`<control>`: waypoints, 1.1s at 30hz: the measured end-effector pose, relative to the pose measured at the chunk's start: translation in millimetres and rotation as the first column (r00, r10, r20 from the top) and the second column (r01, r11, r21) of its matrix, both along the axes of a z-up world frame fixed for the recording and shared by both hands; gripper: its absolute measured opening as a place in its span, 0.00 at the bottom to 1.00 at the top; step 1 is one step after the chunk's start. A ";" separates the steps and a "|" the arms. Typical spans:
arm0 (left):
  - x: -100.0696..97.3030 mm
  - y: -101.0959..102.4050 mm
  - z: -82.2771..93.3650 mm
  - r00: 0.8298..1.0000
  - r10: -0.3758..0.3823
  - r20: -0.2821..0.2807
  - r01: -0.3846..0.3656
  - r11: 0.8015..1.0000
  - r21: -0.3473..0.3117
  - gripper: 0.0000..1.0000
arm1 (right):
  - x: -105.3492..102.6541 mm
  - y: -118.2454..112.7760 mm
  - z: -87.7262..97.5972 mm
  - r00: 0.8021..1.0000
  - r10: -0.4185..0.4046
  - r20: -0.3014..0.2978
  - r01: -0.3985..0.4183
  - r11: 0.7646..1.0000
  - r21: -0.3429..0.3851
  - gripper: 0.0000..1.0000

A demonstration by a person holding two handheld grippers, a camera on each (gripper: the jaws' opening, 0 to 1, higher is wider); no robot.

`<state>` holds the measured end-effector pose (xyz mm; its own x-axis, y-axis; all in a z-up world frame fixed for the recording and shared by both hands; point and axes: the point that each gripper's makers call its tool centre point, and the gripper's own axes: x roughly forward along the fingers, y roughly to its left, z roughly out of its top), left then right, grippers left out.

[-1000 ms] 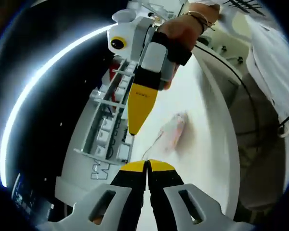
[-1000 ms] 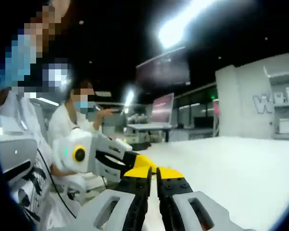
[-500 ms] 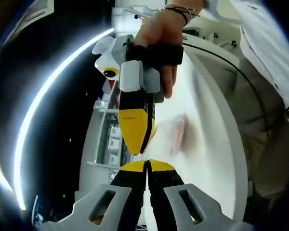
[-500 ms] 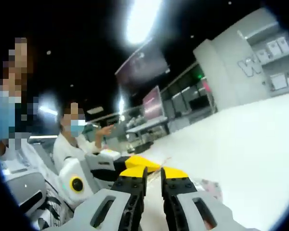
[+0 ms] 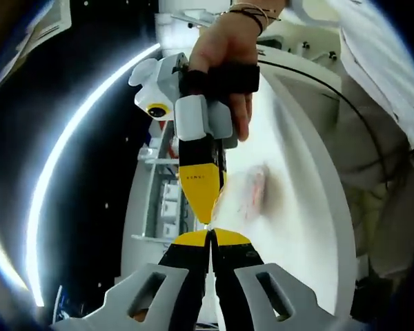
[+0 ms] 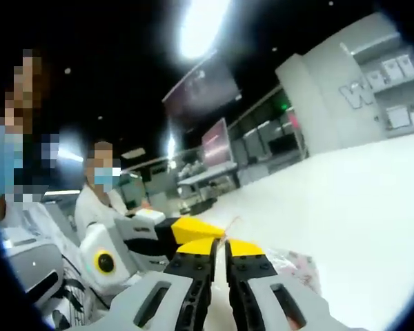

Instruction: Open the resealable bag by pulling the two sides of the seal apart until the entire bag opening is separated and visibly accessible.

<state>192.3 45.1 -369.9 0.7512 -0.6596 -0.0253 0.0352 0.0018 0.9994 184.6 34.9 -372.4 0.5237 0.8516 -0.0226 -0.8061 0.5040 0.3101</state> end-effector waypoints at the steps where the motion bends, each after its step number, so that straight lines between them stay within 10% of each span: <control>1: 0.0 -0.2 0.2 1.000 0.000 0.004 0.000 1.000 0.003 0.01 | -0.3 0.3 -0.3 1.000 0.002 0.000 -0.002 1.000 -0.002 0.02; 26: -0.5 4.5 3.7 0.998 0.024 0.054 -0.030 0.995 0.097 0.01 | 10.6 -11.0 -5.1 0.998 -0.053 0.021 0.054 0.998 -0.042 0.00; 33: 0.3 3.9 6.5 0.997 0.030 0.069 -0.037 0.994 0.099 0.01 | 10.6 -10.8 2.2 0.996 -0.009 -0.087 0.017 0.996 0.089 0.11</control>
<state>192.6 49.0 -363.4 0.7749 -0.6309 -0.0381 -0.0311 -0.0983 0.9947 195.2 24.1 -370.2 0.5342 0.8453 0.0077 -0.7681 0.4815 0.4221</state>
